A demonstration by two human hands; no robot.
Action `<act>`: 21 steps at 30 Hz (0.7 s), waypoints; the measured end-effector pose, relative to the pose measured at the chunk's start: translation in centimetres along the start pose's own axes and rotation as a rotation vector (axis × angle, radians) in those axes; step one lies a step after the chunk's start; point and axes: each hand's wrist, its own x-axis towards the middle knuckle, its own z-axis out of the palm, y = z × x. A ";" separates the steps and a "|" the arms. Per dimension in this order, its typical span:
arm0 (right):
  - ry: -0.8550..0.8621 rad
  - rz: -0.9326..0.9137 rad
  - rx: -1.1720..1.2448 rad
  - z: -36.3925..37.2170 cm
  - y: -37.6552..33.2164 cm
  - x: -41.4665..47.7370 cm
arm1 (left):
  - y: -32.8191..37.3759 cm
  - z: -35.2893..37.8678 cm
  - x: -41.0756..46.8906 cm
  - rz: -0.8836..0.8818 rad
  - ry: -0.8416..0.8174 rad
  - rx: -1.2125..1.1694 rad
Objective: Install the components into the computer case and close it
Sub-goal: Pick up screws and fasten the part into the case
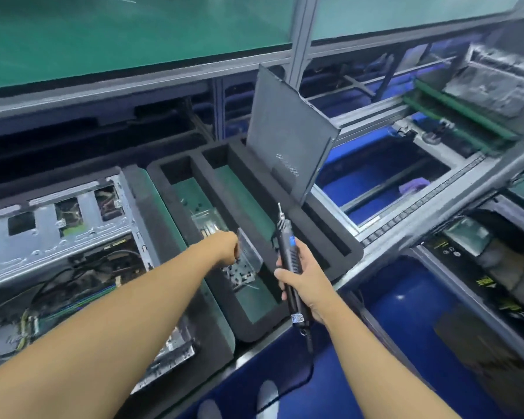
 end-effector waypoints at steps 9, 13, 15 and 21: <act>-0.017 0.052 0.001 -1.6 2.8 6.5 | -0.4 4.0 6.2 -0.039 -0.101 0.020; -0.058 0.084 -0.022 -2.0 4.2 7.9 | -0.6 6.2 7.1 -0.087 -0.092 0.170; -0.083 0.090 -0.015 -2.1 4.7 8.3 | -0.7 7.0 7.4 -0.136 -0.074 0.189; -0.140 0.095 0.038 -2.7 4.8 9.1 | -1.1 7.7 7.9 -0.159 -0.015 0.189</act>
